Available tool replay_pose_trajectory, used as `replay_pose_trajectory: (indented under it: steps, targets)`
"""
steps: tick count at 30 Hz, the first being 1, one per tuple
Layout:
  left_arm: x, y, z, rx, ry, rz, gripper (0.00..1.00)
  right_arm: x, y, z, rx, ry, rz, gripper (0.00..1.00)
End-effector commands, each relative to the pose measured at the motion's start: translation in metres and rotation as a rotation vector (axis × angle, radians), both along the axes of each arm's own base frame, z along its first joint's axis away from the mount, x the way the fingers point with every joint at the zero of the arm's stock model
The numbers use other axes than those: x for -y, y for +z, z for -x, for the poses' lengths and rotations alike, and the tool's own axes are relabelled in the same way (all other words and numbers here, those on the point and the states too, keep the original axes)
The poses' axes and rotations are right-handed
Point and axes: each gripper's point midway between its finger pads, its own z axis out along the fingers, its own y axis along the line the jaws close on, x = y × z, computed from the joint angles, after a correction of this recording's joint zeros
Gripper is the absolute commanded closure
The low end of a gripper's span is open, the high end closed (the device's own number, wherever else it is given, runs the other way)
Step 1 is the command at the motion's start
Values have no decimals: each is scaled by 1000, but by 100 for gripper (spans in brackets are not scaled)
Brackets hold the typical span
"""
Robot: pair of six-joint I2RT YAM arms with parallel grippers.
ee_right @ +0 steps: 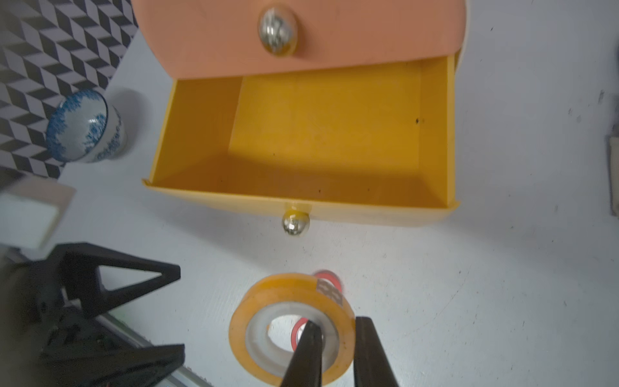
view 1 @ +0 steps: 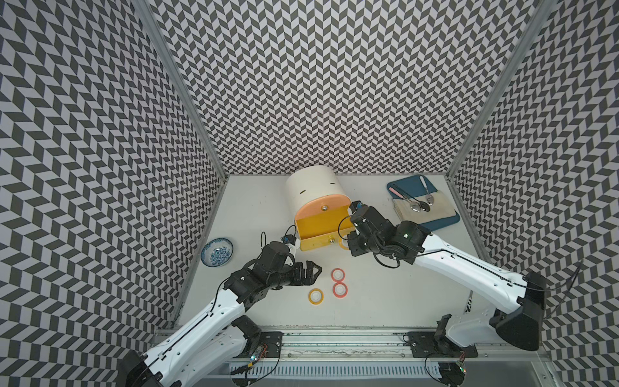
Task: Place the transparent tape into the drawer according to color
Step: Place the tape in the drawer.
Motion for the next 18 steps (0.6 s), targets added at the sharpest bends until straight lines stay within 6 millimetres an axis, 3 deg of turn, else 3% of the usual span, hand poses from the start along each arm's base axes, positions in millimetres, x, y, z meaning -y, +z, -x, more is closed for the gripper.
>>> replay_pose_trajectory:
  steps: [1,8,12,18]
  targets:
    - [0,4,-7,38,63,32,0,-9,19,-30,91,-6,-41,100]
    - [-8,-7,-7,50,142,54,1,-16,31,-72,153,-47,-87,100]
    - [-11,-16,-3,32,149,38,1,-22,21,-86,148,-47,-85,100]
    - [-14,-24,-1,9,155,5,1,-27,0,-91,109,-32,-47,98]
